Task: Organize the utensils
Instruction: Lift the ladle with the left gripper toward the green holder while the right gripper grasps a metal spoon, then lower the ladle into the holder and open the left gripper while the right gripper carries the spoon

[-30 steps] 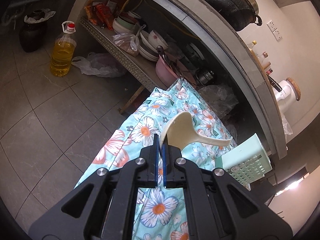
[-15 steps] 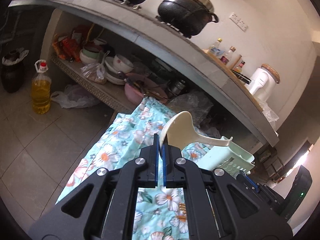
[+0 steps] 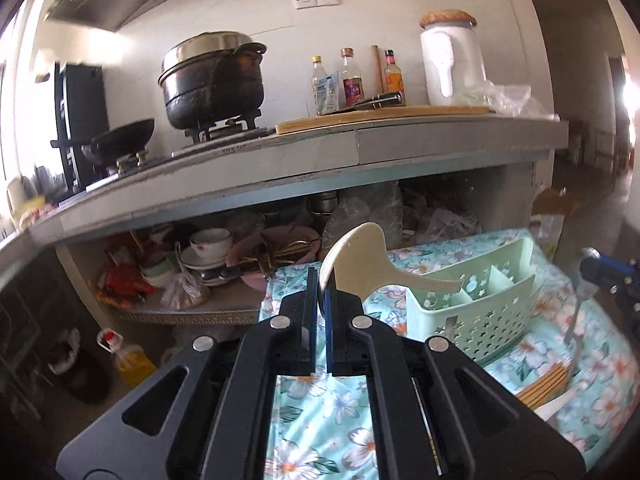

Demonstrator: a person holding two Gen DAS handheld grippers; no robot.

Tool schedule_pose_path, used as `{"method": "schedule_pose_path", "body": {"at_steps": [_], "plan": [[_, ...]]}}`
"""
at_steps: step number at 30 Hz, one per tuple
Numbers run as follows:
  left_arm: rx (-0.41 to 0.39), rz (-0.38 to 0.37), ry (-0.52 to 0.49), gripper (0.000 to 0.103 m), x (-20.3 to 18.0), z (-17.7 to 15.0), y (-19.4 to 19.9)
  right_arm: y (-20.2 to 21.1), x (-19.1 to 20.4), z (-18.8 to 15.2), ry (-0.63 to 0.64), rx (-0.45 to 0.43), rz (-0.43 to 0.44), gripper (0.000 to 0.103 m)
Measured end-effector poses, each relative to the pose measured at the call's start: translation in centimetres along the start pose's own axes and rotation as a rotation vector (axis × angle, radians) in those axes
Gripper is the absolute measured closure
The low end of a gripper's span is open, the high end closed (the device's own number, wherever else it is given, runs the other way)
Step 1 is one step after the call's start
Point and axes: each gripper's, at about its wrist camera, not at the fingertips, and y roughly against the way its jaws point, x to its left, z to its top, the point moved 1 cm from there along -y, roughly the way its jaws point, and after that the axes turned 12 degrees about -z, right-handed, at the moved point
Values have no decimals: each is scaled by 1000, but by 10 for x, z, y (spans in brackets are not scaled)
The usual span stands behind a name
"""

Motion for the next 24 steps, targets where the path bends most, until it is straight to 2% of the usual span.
{"method": "schedule_pose_path", "body": {"at_steps": [3, 5, 7, 9, 12, 16, 19, 21, 24], "plan": [[56, 52, -156, 101, -20, 9, -14, 0, -8, -1, -18, 4, 7, 100], [112, 61, -239, 101, -33, 13, -27, -1, -12, -3, -30, 5, 10, 100], [169, 48, -275, 101, -40, 16, -42, -1, -15, -5, -41, 4, 10, 100], [212, 16, -269, 101, -44, 20, -55, -1, -18, -6, -52, 4, 12, 100], [238, -57, -202, 97, -43, 25, -68, -1, -24, -7, -62, 5, 13, 100], [241, -174, -56, 95, -34, 28, -81, 0, -31, -9, -75, 6, 16, 100], [214, -268, 57, 79, -23, 27, -84, -1, -36, -9, -89, 9, 22, 100], [180, -294, 111, 69, -18, 27, -82, -2, -40, -8, -102, 12, 31, 100], [107, -327, 204, 58, -4, 27, -71, -2, -45, -5, -123, 11, 48, 100]]}}
